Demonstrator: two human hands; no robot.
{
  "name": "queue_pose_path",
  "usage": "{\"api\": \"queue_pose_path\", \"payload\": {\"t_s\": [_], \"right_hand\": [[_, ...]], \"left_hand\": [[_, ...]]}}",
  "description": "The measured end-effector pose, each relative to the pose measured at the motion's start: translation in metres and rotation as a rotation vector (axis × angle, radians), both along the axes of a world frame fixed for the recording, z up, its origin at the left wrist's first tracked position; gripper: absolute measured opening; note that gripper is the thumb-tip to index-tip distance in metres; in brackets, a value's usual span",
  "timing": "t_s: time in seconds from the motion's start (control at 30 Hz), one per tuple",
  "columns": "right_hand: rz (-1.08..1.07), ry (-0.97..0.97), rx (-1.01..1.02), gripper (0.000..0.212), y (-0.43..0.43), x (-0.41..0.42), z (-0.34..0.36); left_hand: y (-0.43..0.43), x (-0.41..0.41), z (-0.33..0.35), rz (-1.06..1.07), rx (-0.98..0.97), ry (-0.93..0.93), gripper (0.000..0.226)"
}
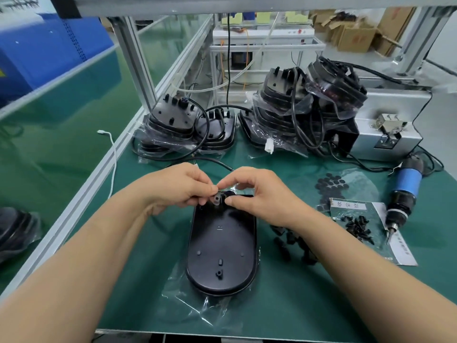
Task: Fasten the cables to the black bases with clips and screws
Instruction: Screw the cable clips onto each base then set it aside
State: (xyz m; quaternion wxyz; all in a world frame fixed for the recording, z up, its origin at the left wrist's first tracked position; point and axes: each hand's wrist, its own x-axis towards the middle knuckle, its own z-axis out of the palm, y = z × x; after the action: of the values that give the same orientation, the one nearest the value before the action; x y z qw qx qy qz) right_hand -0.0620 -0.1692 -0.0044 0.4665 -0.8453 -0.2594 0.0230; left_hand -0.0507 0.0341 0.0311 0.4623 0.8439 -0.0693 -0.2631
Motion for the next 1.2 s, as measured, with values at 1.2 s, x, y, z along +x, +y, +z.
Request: {"api": "queue_pose_path", "payload": {"t_s": [1.2], "right_hand": [[-0.101,-0.132,-0.115,0.006,0.016,-0.008,0.011]], "left_hand": [[0.001,-0.016,-0.001,0.221,-0.104,0.037,0.008]]}}
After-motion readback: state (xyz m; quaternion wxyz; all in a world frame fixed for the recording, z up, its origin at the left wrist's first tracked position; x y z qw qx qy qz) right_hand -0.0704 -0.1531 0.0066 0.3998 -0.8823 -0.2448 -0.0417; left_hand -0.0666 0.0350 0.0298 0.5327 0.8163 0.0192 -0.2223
